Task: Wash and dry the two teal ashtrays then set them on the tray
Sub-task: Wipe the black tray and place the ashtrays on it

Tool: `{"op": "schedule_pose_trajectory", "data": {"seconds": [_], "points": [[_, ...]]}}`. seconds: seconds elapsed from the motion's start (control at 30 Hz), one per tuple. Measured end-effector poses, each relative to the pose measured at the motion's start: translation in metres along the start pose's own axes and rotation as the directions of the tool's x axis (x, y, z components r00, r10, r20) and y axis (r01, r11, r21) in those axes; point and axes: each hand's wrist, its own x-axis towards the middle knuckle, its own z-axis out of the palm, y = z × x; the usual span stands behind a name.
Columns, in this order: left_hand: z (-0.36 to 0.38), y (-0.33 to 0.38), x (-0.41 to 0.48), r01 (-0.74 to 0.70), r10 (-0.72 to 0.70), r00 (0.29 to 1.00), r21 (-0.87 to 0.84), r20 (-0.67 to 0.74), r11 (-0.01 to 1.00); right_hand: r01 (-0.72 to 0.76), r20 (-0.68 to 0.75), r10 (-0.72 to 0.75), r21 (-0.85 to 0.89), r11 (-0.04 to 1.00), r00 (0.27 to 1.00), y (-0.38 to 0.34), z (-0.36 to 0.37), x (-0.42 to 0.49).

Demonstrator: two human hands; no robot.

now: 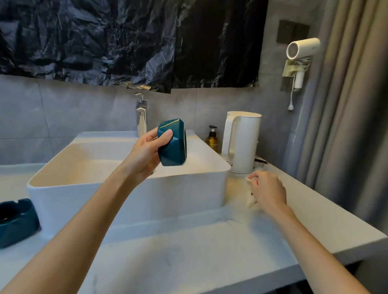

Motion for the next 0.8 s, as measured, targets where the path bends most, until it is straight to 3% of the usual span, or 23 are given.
{"op": "schedule_pose_trajectory", "data": {"seconds": [0.2, 0.27, 0.33, 0.37, 0.43, 0.5, 0.57, 0.63, 0.73, 0.8], "points": [[0.014, -0.003, -0.012, 0.004, -0.023, 0.992, 0.147, 0.123, 0.989, -0.057, 0.371, 0.115, -0.163, 0.985, 0.922, 0.021, 0.013, -0.011], [0.016, -0.002, -0.017, -0.009, -0.022, 0.989, 0.211, 0.146, 0.977, -0.025, 0.436, 0.136, -0.251, 0.968, 0.89, 0.011, 0.005, -0.011], [0.016, -0.001, -0.023, -0.028, -0.012, 0.989, 0.269, 0.146, 0.963, 0.054, 0.407, 0.046, -0.232, 0.971, 0.912, -0.004, -0.007, -0.016], [0.014, 0.0, -0.027, -0.038, -0.006, 0.989, 0.297, 0.146, 0.954, 0.087, 0.347, -0.04, -0.122, 0.989, 0.937, -0.013, -0.016, -0.02], [0.009, 0.004, -0.036, -0.054, -0.007, 0.986, 0.362, 0.165, 0.931, 0.138, 0.201, -0.193, 0.257, 0.956, 0.961, -0.036, -0.034, -0.032], [-0.001, 0.008, -0.049, -0.077, -0.015, 0.977, 0.42, 0.211, 0.904, 0.177, 0.133, -0.309, 0.586, 0.791, 0.942, -0.063, -0.05, -0.048], [-0.01, 0.011, -0.066, -0.094, -0.032, 0.968, 0.479, 0.248, 0.873, 0.2, 0.155, -0.434, 0.718, 0.667, 0.887, -0.086, -0.059, -0.064], [-0.019, 0.015, -0.085, -0.092, -0.07, 0.961, 0.547, 0.267, 0.832, 0.245, 0.221, -0.555, 0.726, 0.643, 0.802, -0.105, -0.062, -0.077], [-0.035, 0.018, -0.115, -0.053, -0.147, 0.954, 0.628, 0.263, 0.776, 0.49, 0.349, -0.722, 0.554, 0.673, 0.598, -0.123, -0.058, -0.094], [-0.047, 0.019, -0.134, -0.043, -0.188, 0.953, 0.716, 0.24, 0.696, 0.689, 0.417, -0.774, 0.37, 0.623, 0.476, -0.134, -0.05, -0.101]]}}
